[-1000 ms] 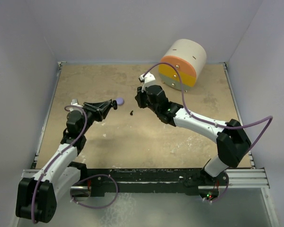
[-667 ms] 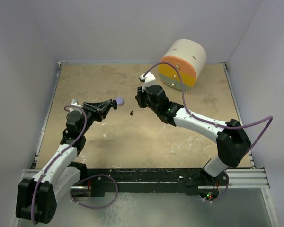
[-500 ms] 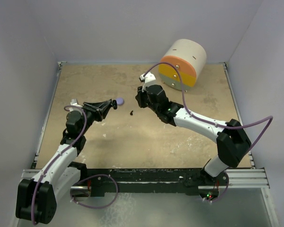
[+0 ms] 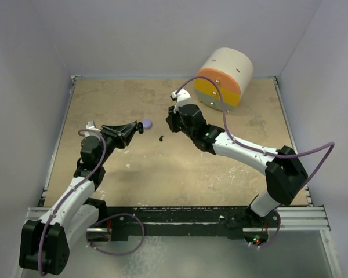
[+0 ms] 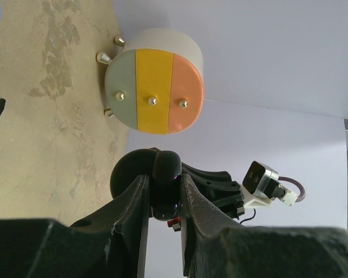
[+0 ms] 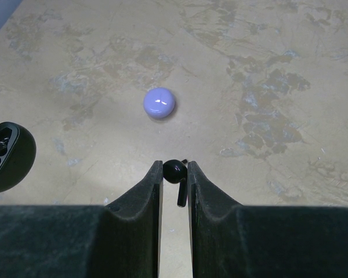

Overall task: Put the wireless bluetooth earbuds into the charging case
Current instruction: Place the earbud in the charging case.

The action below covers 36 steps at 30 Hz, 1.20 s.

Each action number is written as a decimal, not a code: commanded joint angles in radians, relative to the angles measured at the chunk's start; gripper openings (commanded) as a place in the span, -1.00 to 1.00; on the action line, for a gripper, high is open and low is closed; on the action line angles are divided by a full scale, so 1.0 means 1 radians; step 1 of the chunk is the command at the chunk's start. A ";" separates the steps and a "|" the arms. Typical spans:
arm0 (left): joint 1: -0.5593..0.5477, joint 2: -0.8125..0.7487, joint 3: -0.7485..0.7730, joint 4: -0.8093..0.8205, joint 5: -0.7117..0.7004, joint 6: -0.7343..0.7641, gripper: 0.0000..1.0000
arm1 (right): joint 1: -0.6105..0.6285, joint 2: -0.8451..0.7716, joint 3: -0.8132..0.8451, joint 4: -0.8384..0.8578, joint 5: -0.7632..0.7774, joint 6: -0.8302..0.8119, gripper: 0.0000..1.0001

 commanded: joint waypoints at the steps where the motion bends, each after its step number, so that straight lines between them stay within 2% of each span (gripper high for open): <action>1: 0.002 -0.017 0.032 0.038 0.012 0.016 -1.00 | -0.003 -0.030 0.011 0.022 0.011 0.004 -0.64; 11: 0.002 -0.009 0.035 0.036 0.012 0.017 -1.00 | -0.003 -0.033 0.018 0.020 0.017 0.008 -0.65; 14: -0.005 0.023 0.036 0.061 0.004 0.012 -1.00 | -0.003 -0.041 0.032 0.009 0.062 0.028 -0.78; 24: -0.149 0.272 0.111 0.286 -0.034 -0.013 -1.00 | -0.001 -0.063 0.082 0.006 0.109 0.041 -0.80; 31: -0.174 0.418 0.157 0.448 0.012 -0.084 -1.00 | -0.003 -0.150 0.010 0.137 0.037 0.015 -1.00; 36: -0.194 0.522 0.191 0.570 0.045 -0.155 -1.00 | -0.002 -0.176 -0.027 0.195 0.053 -0.013 -1.00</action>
